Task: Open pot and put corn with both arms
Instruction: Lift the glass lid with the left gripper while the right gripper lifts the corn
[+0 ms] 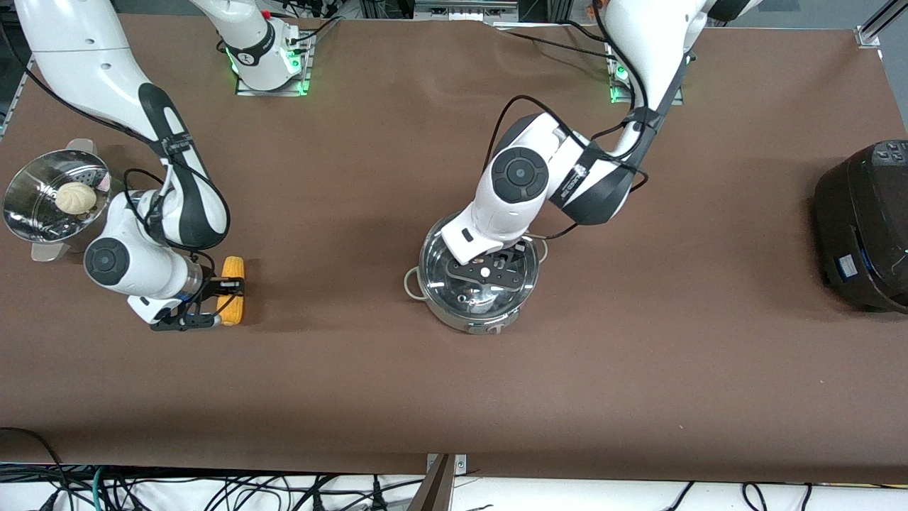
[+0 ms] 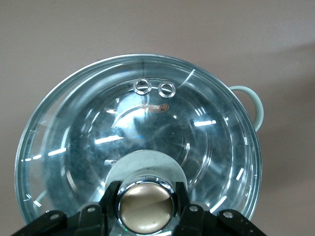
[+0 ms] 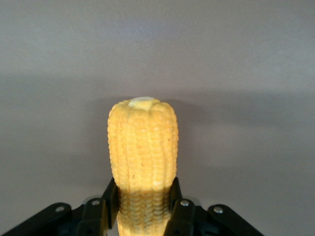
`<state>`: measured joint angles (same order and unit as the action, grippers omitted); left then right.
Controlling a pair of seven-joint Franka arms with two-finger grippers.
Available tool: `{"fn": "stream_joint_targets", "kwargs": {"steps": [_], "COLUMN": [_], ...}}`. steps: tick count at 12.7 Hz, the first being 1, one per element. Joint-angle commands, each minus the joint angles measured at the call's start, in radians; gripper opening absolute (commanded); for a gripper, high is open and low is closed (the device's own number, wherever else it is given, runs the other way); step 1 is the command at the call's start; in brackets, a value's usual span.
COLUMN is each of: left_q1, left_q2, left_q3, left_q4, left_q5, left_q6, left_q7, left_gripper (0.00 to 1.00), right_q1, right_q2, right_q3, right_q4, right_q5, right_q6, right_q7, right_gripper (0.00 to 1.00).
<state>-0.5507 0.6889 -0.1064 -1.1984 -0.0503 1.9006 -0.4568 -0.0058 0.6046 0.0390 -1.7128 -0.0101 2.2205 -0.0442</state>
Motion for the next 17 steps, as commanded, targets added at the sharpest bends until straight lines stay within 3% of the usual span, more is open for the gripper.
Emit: {"fn": "stream_joint_targets", "kwargs": {"steps": [1,3,5,7,10,14,17], "left_q1": [0.034,0.092,0.139,0.179,0.290,0.461,0.555], "left_q2": [-0.096,-0.152,-0.199,-0.241,-0.288,-0.299,-0.292], "left_q3": [0.007,0.004,0.005,0.007,0.008,0.011,0.013], "left_q4": [0.002,0.002,-0.003,-0.013,-0.013,-0.024,-0.116], "left_q5": [-0.039,-0.037,-0.034,-0.028,-0.026,-0.016,-0.016], "left_q6": [-0.125,-0.187,-0.244,-0.322,-0.417,-0.445,-0.393], "left_q7": [-0.016,-0.011,-0.002,0.074,0.223,0.475,0.602], "left_gripper": [0.06,0.08,0.08,0.08,0.08,0.08,0.08], "right_q1": [-0.003,-0.003,0.003,0.036,0.157,0.363,0.461], "right_q2": [-0.075,-0.124,-0.129,-0.115,-0.092,0.041,0.125], "right_q3": [0.005,0.028,0.077,0.131,0.196,0.196,0.196], "right_q4": [0.057,0.140,0.310,0.425,0.490,0.656,0.664], "right_q5": [0.009,0.041,0.077,0.113,0.117,0.116,0.117], "right_q6": [-0.128,-0.268,-0.469,-0.554,-0.521,-0.420,-0.254], "right_q7": [-0.009,-0.003,0.035,0.195,0.413,0.715,0.791], "right_gripper": [0.09,0.09,0.09,0.09,0.09,0.08,0.08]}}
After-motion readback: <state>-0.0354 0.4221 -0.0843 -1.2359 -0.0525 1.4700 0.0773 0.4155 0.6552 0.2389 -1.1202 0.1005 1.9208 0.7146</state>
